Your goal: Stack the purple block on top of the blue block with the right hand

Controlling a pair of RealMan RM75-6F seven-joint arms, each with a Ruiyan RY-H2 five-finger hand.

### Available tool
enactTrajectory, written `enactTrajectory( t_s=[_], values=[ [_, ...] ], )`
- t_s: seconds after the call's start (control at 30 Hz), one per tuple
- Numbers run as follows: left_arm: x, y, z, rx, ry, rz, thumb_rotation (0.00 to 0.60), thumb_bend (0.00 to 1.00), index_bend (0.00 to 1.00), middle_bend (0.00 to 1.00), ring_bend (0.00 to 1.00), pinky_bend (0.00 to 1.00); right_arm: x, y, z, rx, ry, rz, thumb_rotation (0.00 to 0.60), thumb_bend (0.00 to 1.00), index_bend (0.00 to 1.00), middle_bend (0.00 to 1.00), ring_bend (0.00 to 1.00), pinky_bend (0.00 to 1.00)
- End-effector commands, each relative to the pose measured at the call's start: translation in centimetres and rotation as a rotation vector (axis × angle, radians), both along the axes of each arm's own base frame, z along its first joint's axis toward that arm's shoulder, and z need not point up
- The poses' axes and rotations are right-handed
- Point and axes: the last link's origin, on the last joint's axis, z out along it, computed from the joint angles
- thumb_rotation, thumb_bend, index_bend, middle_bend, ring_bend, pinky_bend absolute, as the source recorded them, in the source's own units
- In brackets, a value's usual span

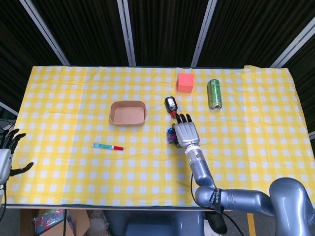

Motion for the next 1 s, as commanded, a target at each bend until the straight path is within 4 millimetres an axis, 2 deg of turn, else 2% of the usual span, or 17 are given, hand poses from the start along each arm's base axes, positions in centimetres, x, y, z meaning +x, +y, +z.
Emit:
enactTrajectory(
  t_s=[0.03,0.6,1.0],
  values=[
    [0.0,0.0,0.0,0.000,0.001,0.000,0.600,0.18,0.17,0.07,0.00,0.05,-0.5,0.1,0.0,0.007,-0.006,0.004,0.600,0.56,0.64,0.00,0.00,0.00],
    [-0.1,0.0,0.2,0.008,-0.003,0.005,0.600,0.18,0.17,0.07,0.00,0.05,-2.1,0.2,-0.6,0.050,-0.069,-0.015,0.600,0.56,0.65,0.00,0.00,0.00],
    [0.1,-0.1,0.1,0.010,0.001,0.002,0.600,0.18,0.17,0.07,0.00,0.05,-3.6,-0.1,-0.9,0.093,-0.042,-0.037,0.600,0.57,0.65,0.00,0.00,0.00]
  ],
)
